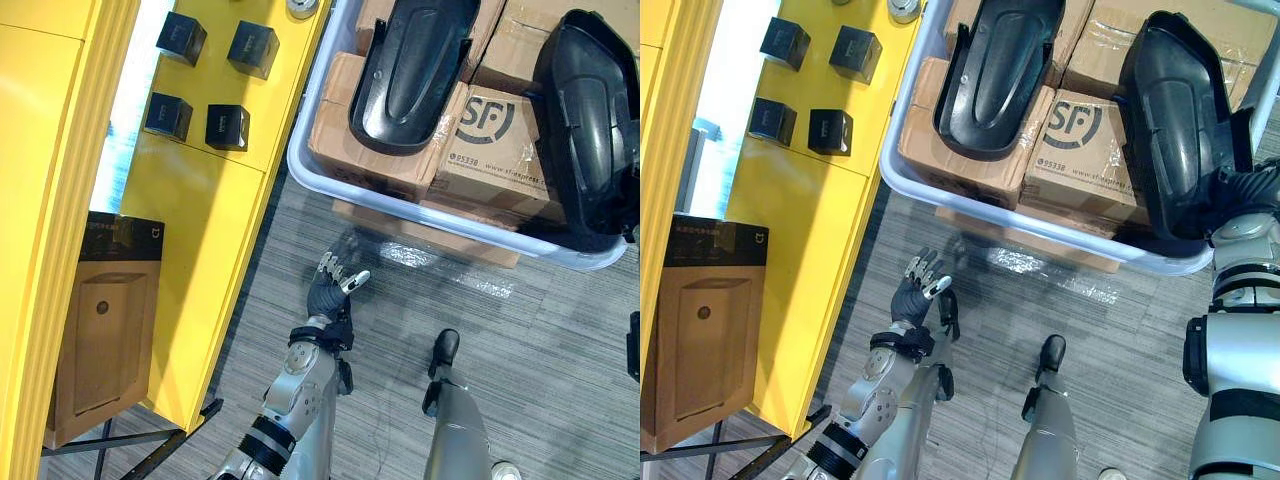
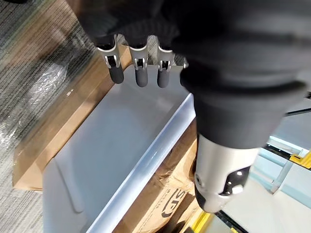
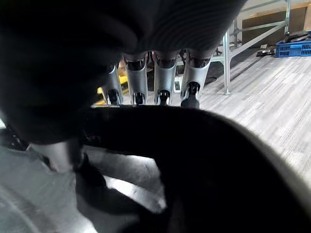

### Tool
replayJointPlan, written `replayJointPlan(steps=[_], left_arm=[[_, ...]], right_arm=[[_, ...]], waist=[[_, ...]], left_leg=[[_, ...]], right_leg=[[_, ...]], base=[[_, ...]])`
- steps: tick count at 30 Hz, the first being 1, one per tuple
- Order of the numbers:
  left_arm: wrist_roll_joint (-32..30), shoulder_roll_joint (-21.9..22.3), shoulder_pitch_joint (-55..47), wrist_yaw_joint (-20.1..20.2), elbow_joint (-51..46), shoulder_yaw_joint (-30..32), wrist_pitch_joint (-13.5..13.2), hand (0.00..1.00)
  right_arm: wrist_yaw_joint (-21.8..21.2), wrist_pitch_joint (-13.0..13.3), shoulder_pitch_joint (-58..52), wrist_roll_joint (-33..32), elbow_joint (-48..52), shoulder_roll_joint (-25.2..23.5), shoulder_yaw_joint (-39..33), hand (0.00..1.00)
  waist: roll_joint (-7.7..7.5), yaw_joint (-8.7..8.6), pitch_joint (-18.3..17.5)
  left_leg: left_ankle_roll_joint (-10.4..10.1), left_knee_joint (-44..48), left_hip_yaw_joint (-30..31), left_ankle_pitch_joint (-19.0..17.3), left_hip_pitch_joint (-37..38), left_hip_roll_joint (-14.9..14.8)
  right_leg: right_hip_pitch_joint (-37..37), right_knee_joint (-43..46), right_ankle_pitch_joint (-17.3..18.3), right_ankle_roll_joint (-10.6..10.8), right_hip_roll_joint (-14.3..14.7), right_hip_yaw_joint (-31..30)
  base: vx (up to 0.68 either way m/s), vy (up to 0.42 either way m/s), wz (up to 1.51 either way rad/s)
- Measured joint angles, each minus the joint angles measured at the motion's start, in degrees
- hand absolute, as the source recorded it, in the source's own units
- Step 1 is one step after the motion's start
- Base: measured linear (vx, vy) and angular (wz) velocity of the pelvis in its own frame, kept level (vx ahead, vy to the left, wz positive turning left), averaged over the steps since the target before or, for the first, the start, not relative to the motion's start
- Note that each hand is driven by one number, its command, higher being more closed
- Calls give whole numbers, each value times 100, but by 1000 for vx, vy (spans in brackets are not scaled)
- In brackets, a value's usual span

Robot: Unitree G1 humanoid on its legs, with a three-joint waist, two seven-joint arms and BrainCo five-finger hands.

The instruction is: Walk over and take plastic housings, then place them on the shelf

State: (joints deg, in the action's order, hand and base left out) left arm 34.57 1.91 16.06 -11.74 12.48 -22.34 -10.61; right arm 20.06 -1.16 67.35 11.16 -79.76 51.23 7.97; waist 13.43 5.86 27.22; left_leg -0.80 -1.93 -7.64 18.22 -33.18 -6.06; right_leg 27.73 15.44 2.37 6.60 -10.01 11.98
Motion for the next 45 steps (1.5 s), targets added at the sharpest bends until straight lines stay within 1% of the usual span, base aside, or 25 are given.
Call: replayJointPlan(steps=[4, 7, 9, 11, 12, 13, 15, 16, 18, 20, 22, 24, 27, 29, 30, 32, 34, 35, 37, 40, 42, 43, 45], left_arm=[[2, 46, -1, -3, 0, 111, 2, 0], [9, 62, 16, -6, -2, 191, 2, 0], [10, 55, 61, -17, -6, 287, 2, 0], [29, 2, 132, -38, -11, 308, 2, 0], [88, -67, 163, -38, -39, 308, -1, 0], [137, -92, 174, -38, -56, 308, -1, 0], [272, -265, 263, -38, -206, 304, -21, 0], [336, -299, 288, -38, -253, 298, -48, 0], [629, -470, 561, -37, -281, 271, -108, 0], [737, -540, 694, -38, -273, 272, -121, 0], [925, -642, 987, -43, -140, 217, -125, 0], [938, -772, 1312, -53, 27, 60, -143, 0], [987, -766, 1606, -69, 197, 32, -150, 0], [1013, -736, 1934, -166, 585, 27, -152, 0], [1025, -709, 2121, -193, 864, 16, -153, 0], [1041, -727, 2421, -206, 1271, -5, -146, 0], [1170, -753, 2784, -206, 1699, -116, -114, 0], [1263, -768, 2997, -195, 1908, -202, -70, 0], [1384, -774, 3280, -177, 2102, -256, -8, 0], [1660, -797, 3749, -135, 2255, -434, 42, 0], [2079, -824, 4012, -61, 2342, -451, 65, 0], [2172, -832, 4071, -41, 2390, -453, 67, 0], [2525, -928, 4237, -11, 2486, -504, 74, 0]], right_arm=[[-47, 0, -38, -171, 2, -115, -35, 100], [-11, -23, -126, -177, 193, -301, -126, 100], [77, -44, -313, -176, 626, -478, -128, 100], [192, -134, -613, -145, 1394, -696, -131, 100], [277, -213, -788, -112, 1887, -852, -195, 100], [337, -228, -838, -91, 2095, -954, -284, 100], [413, -261, -1116, 456, 3049, -1166, -332, 100], [441, -259, -1169, 557, 3217, -1215, -331, 100], [599, -268, -1314, 864, 3733, -1416, -334, 100], [623, -272, -1392, 1024, 3903, -1503, -335, 100], [637, -277, -1585, 1257, 4143, -1657, -333, 100], [639, -286, -1757, 1408, 4390, -1844, -330, 100], [647, -287, -1846, 1466, 4587, -1926, -322, 100], [649, -293, -1919, 1525, 4780, -1999, -285, 100], [650, -295, -1979, 1642, 4927, -1999, -189, 100], [662, -294, -2020, 1674, 5149, -1997, 33, 100], [660, -282, -2020, 1798, 5235, -1994, 298, 100], [652, -256, -2019, 1891, 5249, -1992, 463, 100], [594, -239, -2020, 1907, 5279, -1985, 692, 100], [526, -186, -2018, 2134, 5451, -1874, 1049, 100], [492, -89, -1988, 2142, 5475, -1796, 1297, 100], [479, -54, -1985, 2143, 5493, -1770, 1358, 100], [440, -47, -1960, 2307, 5517, -1684, 1507, 100]], waist=[[12, -3, -8], [12, -11, -8], [12, -48, -8], [8, -93, -6], [3, -154, -2], [-1, -202, 0], [-45, -323, 29], [-63, -351, 36], [-207, -479, 48], [-317, -523, 45], [-484, -646, 12], [-684, -685, -72], [-748, -778, -101], [-798, -793, -125], [-820, -805, -137], [-844, -902, -148], [-905, -938, -178], [-962, -950, -207], [-1027, -989, -241], [-1054, -995, -255], [-1064, -991, -260], [-1065, -989, -260], [-1067, -973, -260]], left_leg=[[0, 19, 3, -1, 79, -3], [-37, 18, 3, -32, 194, -3], [-37, 15, 3, -33, 279, -3], [-44, -14, -1, -38, 414, -3], [-46, -49, -2, -39, 522, 2], [-46, -68, -3, -39, 583, 4], [-61, -136, -33, -50, 826, 4], [-61, -163, -40, -49, 884, 3], [-59, -222, -99, -46, 1088, -4], [-43, -243, -163, -35, 1185, -7], [-42, -292, -197, -34, 1364, -5], [-101, -295, -325, -84, 1470, -39], [-105, -295, -351, -87, 1523, -72], [-118, -296, -433, -96, 1572, -125], [-134, -297, -499, -110, 1611, -139], [-144, -297, -526, -118, 1622, -158], [-155, -297, -572, -126, 1622, -202], [-160, -296, -603, -130, 1622, -221], [-162, -296, -619, -131, 1622, -233], [-162, -295, -632, -132, 1622, -238], [-163, -293, -632, -132, 1622, -248], [-164, -291, -631, -133, 1622, -249], [-174, -291, -630, -141, 1621, -249]], right_leg=[[-85, -1, 0, 0, 0, 2], [-199, -4, 6, -2, 0, 3], [-282, -5, 10, -2, 0, 3], [-403, -7, 21, 1, -1, 3], [-500, -13, 29, 4, -4, 9], [-554, -15, 32, 4, -6, 12], [-781, -84, 38, 5, -4, 8], [-811, -95, 38, 6, -1, 7], [-982, -133, 38, 6, 2, -26], [-1024, -169, 35, 7, 3, -58], [-1198, -222, 31, 11, 7, -77], [-1286, -304, 22, 4, 37, -186], [-1341, -365, -9, -6, 71, -211], [-1358, -415, -48, -28, 127, -297], [-1360, -420, -57, -33, 138, -358], [-1357, -434, -65, -40, 156, -376], [-1355, -494, -108, -55, 199, -414], [-1337, -502, -118, -62, 218, -446], [-1330, -502, -129, -63, 230, -465], [-1322, -503, -144, -52, 236, -483], [-1323, -503, -166, -51, 250, -486], [-1324, -503, -171, -48, 251, -487], [-1325, -506, -178, -50, 252, -487]], base=[[13, -74, 1], [0, -78, 1], [1, -83, 1], [8, -97, 2], [13, -74, 3], [28, -110, 1], [32, -104, -2], [28, -78, -4], [28, -81, -8], [20, -53, -12], [37, -58, -12], [32, -62, -22], [25, -63, -12], [11, -53, -22], [8, -44, -23], [9, -39, -15], [9, -37, -14], [13, -36, -12], [17, -24, -8], [6, -5, -1], [0, 0, 0], [0, 0, 0], [0, 0, 0]])
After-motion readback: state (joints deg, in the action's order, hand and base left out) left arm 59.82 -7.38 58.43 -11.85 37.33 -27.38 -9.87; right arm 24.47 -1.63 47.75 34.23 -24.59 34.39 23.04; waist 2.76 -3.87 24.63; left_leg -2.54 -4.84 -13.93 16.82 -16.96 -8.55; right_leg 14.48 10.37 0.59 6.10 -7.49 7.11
